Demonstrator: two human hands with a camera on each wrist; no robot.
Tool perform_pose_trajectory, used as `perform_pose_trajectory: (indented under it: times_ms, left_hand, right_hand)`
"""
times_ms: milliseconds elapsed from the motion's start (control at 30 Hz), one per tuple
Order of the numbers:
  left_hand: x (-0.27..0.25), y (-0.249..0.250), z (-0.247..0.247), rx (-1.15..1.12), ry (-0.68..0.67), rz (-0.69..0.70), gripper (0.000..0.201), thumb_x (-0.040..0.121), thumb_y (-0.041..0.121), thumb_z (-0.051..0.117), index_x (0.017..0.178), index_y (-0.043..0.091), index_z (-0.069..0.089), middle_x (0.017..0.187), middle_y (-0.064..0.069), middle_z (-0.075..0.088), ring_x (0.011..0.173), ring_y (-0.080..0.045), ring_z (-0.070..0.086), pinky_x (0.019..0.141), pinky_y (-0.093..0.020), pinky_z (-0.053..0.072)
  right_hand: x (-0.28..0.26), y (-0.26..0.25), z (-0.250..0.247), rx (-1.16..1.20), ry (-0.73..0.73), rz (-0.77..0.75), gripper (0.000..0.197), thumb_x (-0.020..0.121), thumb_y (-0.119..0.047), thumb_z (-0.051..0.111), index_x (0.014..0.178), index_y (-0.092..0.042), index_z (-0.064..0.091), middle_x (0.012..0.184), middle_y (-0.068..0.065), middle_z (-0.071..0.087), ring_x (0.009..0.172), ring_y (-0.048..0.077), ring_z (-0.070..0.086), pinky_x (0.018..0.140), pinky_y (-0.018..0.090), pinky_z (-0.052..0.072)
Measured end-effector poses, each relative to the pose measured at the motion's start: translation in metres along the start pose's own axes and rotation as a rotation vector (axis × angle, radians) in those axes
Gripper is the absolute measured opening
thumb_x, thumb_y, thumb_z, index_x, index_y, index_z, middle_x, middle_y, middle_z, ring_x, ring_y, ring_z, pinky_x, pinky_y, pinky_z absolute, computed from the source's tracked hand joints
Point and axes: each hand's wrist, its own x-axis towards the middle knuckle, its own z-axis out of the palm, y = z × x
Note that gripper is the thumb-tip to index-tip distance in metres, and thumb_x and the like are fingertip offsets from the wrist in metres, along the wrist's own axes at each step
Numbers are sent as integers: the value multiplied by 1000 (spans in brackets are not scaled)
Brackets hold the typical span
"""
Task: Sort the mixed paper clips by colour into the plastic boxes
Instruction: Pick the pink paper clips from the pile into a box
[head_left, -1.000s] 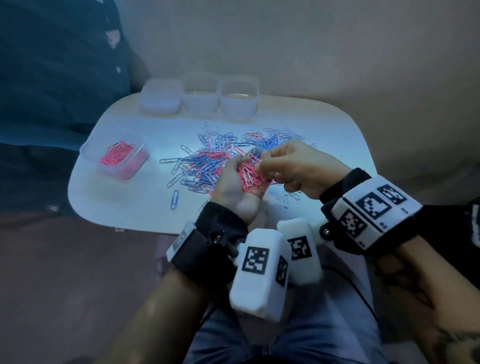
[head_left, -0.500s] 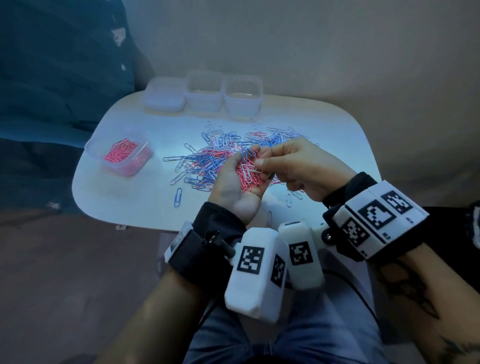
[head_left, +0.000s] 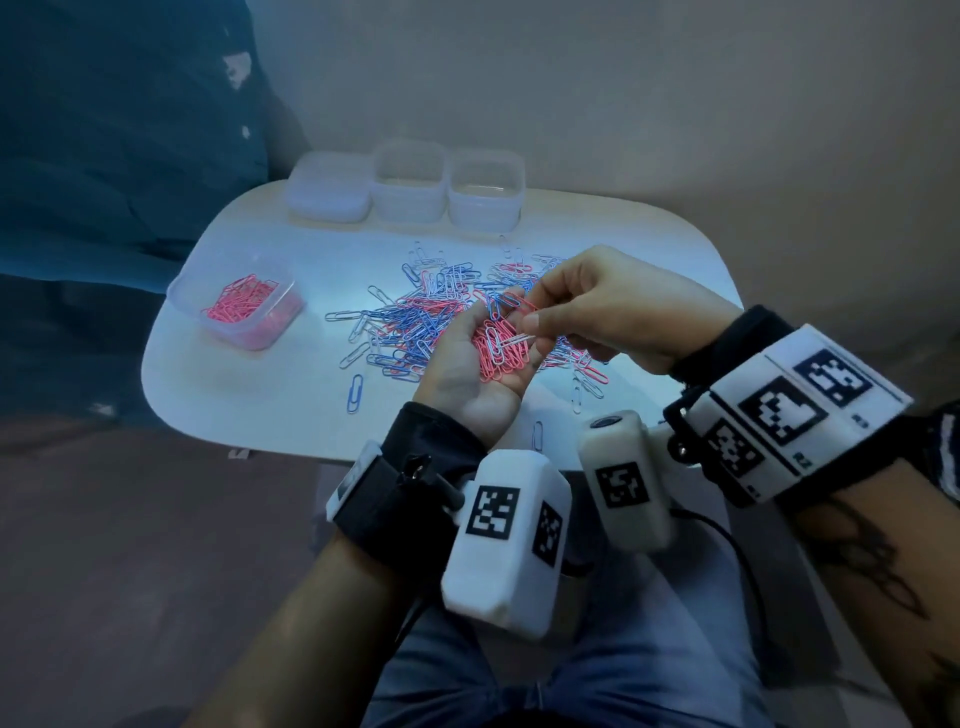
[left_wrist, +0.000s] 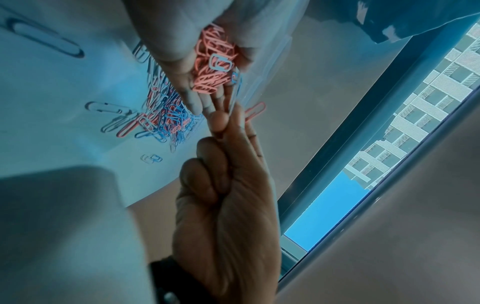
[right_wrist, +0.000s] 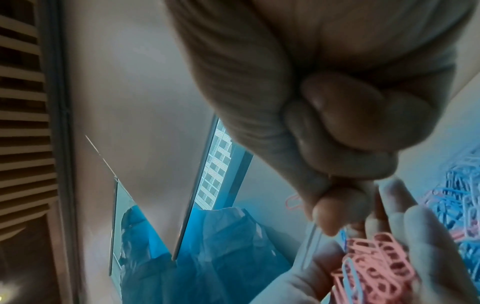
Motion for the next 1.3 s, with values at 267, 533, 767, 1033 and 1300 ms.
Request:
perform_pose_trajectory:
  times_ms: [267, 533, 767, 1033, 1300]
  left_hand:
    - [-4, 2, 2, -84, -4, -26, 32, 99, 21, 37, 81, 0, 53, 77, -11, 60, 70, -20, 58, 57, -29, 55]
    - [-8, 5, 2, -125, -45, -30, 38, 100, 24, 33, 78, 1, 55, 58, -12, 66, 52, -21, 65, 49, -31, 55]
    - [-7, 5, -4, -127, -115, -60, 42, 101, 27, 26, 87, 4, 58, 74, -10, 70, 85, -20, 68, 57, -28, 56]
    - [-10, 7, -6, -112, -91, -53, 39, 100, 24, 30, 87, -2, 55, 71, -16, 69, 63, -25, 70, 55, -30, 56]
    - [-18, 8, -1, -10, -114, -50, 33, 98, 19, 36, 88, -2, 60, 76, -15, 69, 69, -24, 67, 77, -34, 51]
  right_hand:
    - [4, -17, 1, -206, -40, -8, 15, 78, 2, 55, 87, 3, 67, 57, 7, 54, 48, 16, 33, 42, 19, 23]
    - [4, -21, -6, -178, 7, -62, 15, 83, 0, 58, 95, -7, 62, 57, 3, 54, 44, 13, 34, 35, 15, 25]
    - [21, 9, -13, -197, 453, -85, 18, 82, -4, 57, 69, -17, 58, 62, 0, 61, 37, -4, 47, 42, 8, 32]
    - [22, 2, 5, -274, 335, -127, 24, 90, -28, 56, 96, -9, 68, 85, 3, 64, 79, 16, 59, 81, 28, 46]
    - [40, -4, 7, -229, 96, -67, 19, 83, -12, 64, 65, -15, 59, 66, 4, 63, 57, 14, 60, 72, 37, 57]
